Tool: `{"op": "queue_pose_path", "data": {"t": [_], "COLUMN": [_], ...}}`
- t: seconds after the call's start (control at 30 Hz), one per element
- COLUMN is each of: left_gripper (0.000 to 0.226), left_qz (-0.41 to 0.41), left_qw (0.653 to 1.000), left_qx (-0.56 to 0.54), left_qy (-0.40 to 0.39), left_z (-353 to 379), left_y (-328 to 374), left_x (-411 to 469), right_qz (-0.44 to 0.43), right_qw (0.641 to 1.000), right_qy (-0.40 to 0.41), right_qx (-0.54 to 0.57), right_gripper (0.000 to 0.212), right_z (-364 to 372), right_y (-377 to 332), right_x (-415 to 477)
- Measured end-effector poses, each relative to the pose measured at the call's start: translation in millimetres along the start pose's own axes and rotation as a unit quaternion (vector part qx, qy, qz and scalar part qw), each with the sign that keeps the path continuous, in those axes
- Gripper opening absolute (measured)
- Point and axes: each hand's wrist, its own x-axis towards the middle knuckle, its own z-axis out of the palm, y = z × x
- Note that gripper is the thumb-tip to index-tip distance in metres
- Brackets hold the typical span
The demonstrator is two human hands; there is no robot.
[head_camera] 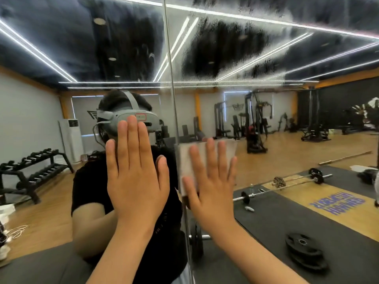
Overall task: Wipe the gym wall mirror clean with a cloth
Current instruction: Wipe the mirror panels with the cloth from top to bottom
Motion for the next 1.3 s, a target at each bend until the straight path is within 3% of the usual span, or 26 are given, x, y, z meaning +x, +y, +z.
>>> {"op": "queue_pose_path", "data": {"t": [0.13, 0.23, 0.33, 0.47, 0.6, 0.7, 0.9, 1.1, 1.3], "left_gripper": [0.071, 0.071, 0.071, 0.071, 0.070, 0.070, 0.070, 0.070, 0.072], "left_qz": [0.000, 0.001, 0.003, 0.004, 0.002, -0.002, 0.009, 0.012, -0.003], "left_qw": [1.000, 1.000, 1.000, 1.000, 1.000, 1.000, 1.000, 1.000, 1.000], "left_qx": [0.000, -0.004, -0.006, -0.005, -0.006, -0.006, -0.007, -0.008, -0.001], "left_qy": [-0.001, 0.003, 0.007, 0.010, 0.013, 0.011, 0.009, 0.014, 0.003], "left_z": [-1, -1, -1, -1, 0, 0, 0, 0, -2], "left_y": [-2, -2, -2, -2, 0, 2, -2, -3, 0], "left_x": [0, 0, -1, -1, -2, -3, -2, -1, -3], "right_qz": [-0.105, -0.110, -0.030, 0.156, 0.274, 0.231, 0.044, -0.067, 0.029], "right_qw": [0.994, 0.992, 0.998, 0.987, 0.960, 0.971, 0.999, 0.997, 0.999], "right_qy": [-0.008, -0.003, -0.003, 0.017, 0.050, 0.044, -0.013, -0.024, 0.017], "right_qx": [-0.031, -0.056, -0.049, 0.021, 0.044, 0.037, 0.025, 0.013, 0.008], "right_gripper": [0.057, 0.059, 0.060, 0.070, 0.073, 0.062, 0.063, 0.054, 0.054], "right_z": [-4, -11, -20, -37, -32, -17, 10, 3, -9], "right_y": [32, 70, 112, 163, 151, 105, 5, 28, 117], "right_x": [-4, 1, 5, 7, 7, -3, -38, -45, -39]}}
